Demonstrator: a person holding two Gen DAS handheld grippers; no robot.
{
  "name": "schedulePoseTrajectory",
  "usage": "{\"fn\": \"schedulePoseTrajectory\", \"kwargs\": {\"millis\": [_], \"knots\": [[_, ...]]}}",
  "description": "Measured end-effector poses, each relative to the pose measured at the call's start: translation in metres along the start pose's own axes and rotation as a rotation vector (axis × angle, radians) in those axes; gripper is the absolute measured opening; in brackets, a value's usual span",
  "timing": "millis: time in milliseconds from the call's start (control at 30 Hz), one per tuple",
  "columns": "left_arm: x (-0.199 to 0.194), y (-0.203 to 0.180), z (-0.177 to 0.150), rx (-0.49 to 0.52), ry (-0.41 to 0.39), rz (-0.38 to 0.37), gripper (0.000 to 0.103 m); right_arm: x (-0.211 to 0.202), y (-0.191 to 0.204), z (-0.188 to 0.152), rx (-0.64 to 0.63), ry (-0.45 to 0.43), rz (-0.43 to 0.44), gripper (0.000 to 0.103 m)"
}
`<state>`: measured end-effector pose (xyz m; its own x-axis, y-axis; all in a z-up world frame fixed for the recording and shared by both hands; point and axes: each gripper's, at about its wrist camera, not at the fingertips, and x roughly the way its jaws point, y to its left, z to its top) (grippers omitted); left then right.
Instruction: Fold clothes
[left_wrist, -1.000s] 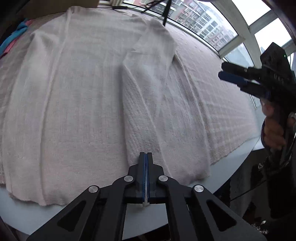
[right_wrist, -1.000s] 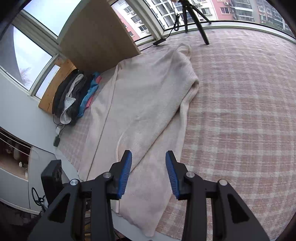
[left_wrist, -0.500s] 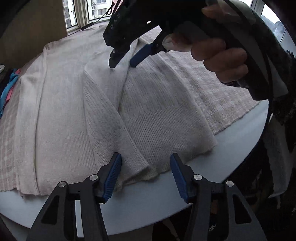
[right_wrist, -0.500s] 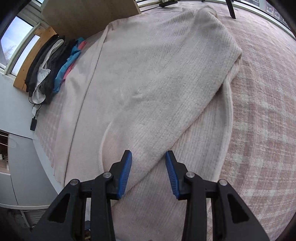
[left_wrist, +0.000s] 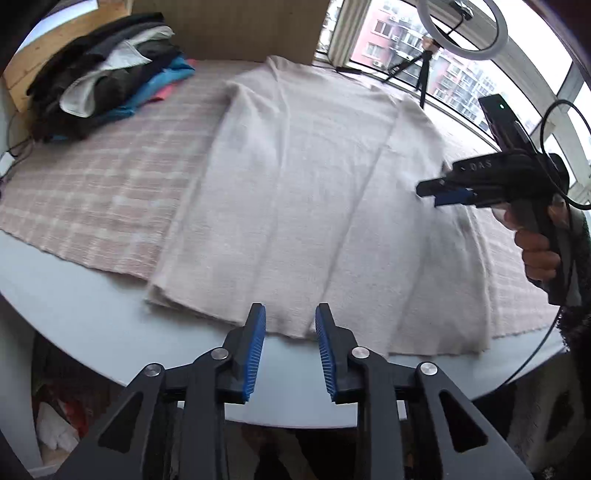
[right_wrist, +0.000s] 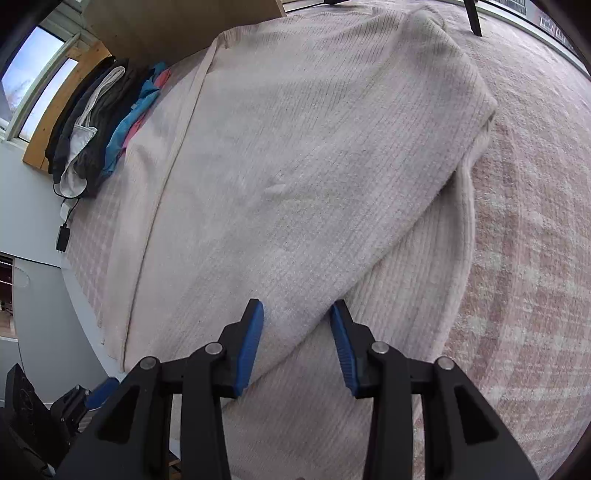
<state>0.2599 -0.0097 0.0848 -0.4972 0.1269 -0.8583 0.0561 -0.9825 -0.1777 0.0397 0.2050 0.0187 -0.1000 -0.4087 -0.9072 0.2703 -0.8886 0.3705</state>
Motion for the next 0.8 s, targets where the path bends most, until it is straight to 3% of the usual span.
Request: {"fn": "schedulePoseTrajectory", "kwargs": {"millis": [133, 267, 367, 467, 533, 700, 733, 800], "knots": [[-0.001, -0.043, -0.001, 0.224, -0.008, -0.081, 0.036, -0.011, -0.010, 0.012, 0.030, -0.038, 0.017, 0.038], [0.025, -0.084, -0.005, 0.391, 0.022, -0.047, 0.038, -0.017, -0.036, 0.039, 0.101, -0.059, -0.003, 0.038], [0.047, -0.085, 0.000, 0.411, 0.076, -0.026, 0.038, -0.016, -0.056, 0.058, 0.148, -0.046, -0.014, 0.038], [0.050, -0.080, 0.004, 0.430, 0.062, -0.039, 0.036, -0.018, -0.071, 0.073, 0.168, -0.061, -0.014, 0.038], [0.050, -0.078, 0.007, 0.429, 0.055, -0.037, 0.020, -0.017, -0.078, 0.083, 0.189, -0.070, 0.003, 0.038], [0.052, -0.070, 0.011, 0.373, 0.064, -0.089, 0.007, -0.007, -0.092, 0.103, 0.242, -0.070, 0.034, 0.037], [0.052, -0.071, 0.012, 0.366, 0.064, -0.095, 0.006, -0.008, -0.093, 0.105, 0.249, -0.079, 0.043, 0.035], [0.047, -0.072, 0.012, 0.342, 0.072, -0.129, 0.006, -0.010, -0.093, 0.106, 0.231, -0.086, 0.013, 0.013]]}}
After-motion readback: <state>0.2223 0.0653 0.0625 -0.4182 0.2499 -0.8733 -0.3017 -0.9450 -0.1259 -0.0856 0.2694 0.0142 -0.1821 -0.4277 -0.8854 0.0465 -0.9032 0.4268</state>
